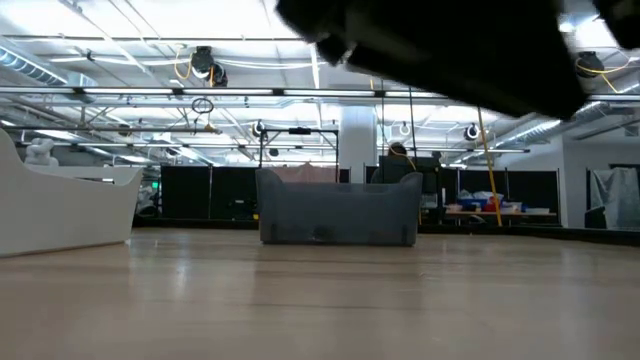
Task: Sort Halloween decoration
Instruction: Put the green spider toy into the orange bin
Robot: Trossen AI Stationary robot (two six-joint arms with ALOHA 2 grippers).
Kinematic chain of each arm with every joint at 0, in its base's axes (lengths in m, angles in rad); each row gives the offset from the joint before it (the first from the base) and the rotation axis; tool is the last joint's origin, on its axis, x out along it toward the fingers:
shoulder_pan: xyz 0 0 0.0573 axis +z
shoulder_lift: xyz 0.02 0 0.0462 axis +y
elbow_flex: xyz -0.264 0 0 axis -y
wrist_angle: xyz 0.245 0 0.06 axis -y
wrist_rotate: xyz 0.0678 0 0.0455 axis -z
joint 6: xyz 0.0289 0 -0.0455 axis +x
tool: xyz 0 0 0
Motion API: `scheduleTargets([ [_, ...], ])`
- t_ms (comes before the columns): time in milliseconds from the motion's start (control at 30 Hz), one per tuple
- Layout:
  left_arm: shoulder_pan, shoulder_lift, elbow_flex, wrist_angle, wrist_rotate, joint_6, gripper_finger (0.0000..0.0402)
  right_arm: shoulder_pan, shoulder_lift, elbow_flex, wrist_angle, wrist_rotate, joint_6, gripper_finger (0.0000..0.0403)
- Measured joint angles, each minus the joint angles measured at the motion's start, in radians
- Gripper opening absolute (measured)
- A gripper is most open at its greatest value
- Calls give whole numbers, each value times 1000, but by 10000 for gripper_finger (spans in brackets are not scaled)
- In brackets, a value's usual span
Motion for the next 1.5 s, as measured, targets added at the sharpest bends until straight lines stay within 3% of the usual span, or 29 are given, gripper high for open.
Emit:
scheduleTargets([
  [167, -4, -5, 0, -74, -68, -72, 150, 36, -36, 0, 0, 93, -43, 0],
  [533, -4, -5, 0, -75, -72, -69, 150, 85, -137, 1, 0, 263, -248, 0],
  [767, -2, -5, 18, -74, -63, -43, 150, 88, -207, 1, 0, 263, -466, 0],
  [1133, -10, -6, 61, -70, -60, -14, 150, 88, -228, 1, -4, 263, -949, 0],
  [1500, -12, -6, 61, -65, -59, -15, 150, 88, -228, 1, -5, 279, -1046, 0],
])
